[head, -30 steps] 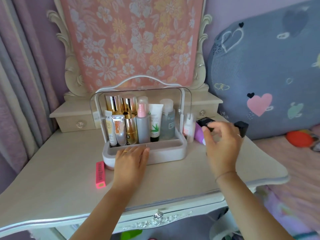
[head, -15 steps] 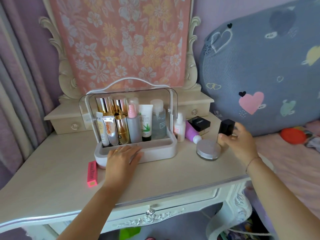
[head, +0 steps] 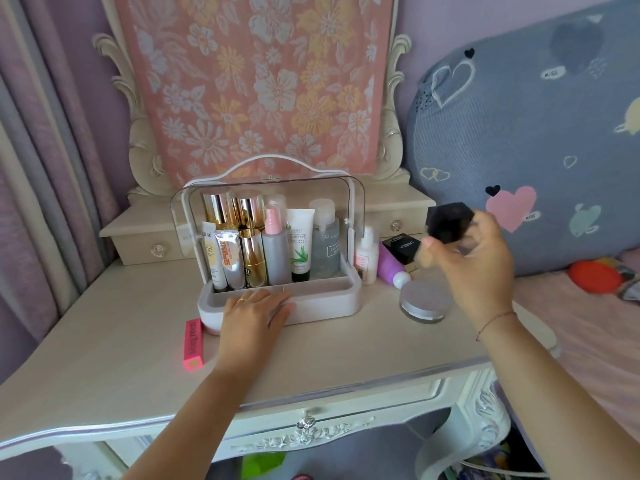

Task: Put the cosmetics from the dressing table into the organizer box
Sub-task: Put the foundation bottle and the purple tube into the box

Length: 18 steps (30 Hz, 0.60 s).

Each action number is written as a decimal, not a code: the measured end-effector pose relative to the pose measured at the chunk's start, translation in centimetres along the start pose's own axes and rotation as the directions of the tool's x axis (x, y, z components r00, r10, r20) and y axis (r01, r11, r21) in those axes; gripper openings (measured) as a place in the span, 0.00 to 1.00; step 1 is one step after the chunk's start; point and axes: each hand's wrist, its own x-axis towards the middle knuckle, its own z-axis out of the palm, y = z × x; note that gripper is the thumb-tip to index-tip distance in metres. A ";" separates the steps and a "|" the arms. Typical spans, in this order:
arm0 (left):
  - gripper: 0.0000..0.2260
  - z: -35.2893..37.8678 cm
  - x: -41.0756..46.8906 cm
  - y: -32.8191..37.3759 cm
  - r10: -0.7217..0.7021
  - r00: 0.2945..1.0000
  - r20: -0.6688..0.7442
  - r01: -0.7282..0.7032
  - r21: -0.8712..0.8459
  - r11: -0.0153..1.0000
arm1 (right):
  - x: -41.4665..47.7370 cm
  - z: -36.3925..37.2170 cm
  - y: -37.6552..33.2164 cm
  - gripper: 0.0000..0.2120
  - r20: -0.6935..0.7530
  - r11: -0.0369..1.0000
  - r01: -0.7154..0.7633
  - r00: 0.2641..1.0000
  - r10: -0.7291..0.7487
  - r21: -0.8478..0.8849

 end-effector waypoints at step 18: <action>0.08 0.1 -0.1 -0.2 0.010 0.999 -0.037 -0.011 -0.022 1.000 | -3.9 13.9 -3.5 0.25 0.231 0.991 0.100 0.970 -0.077 -0.088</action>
